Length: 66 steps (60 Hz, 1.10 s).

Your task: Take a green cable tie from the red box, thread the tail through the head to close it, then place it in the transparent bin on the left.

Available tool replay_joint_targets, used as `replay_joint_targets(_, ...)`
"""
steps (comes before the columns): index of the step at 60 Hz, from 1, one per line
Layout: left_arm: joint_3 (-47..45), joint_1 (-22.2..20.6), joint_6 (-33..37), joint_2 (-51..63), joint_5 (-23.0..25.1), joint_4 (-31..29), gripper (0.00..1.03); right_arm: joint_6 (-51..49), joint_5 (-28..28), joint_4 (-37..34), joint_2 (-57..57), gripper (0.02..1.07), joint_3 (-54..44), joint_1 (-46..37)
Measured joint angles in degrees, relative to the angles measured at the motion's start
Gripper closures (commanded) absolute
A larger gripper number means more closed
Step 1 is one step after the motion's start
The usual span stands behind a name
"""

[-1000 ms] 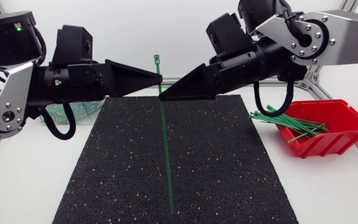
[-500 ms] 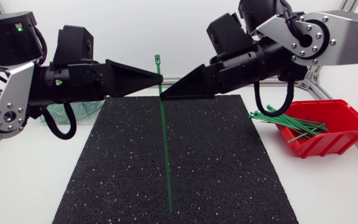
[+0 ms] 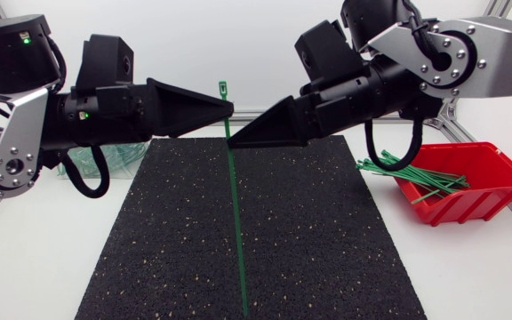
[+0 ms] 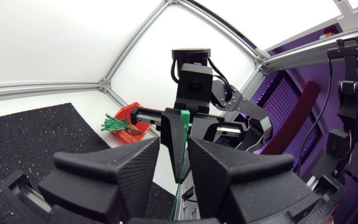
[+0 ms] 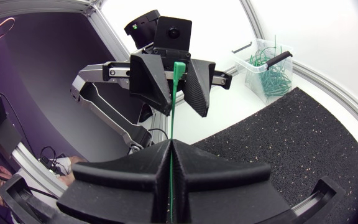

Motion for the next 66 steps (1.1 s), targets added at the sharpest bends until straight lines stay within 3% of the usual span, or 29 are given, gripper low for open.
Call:
replay_joint_targets(18, 0.00, 0.87, -0.39, -0.07, 0.02, 0.59, 0.67, 0.00, 0.02, 0.04, 0.00, 1.01, -0.70, 0.00)
replay_joint_targets(34, 0.00, 0.92, -0.39, -0.07, 0.02, 0.79, 0.79, 0.02, 0.02, 0.04, 0.02, 1.01, -0.70, 0.00)
replay_joint_targets(66, 0.00, 0.90, -0.39, -1.31, 0.02, 0.83, 0.88, 0.00, 0.02, 0.13, 0.13, 1.01, -0.70, 0.00)
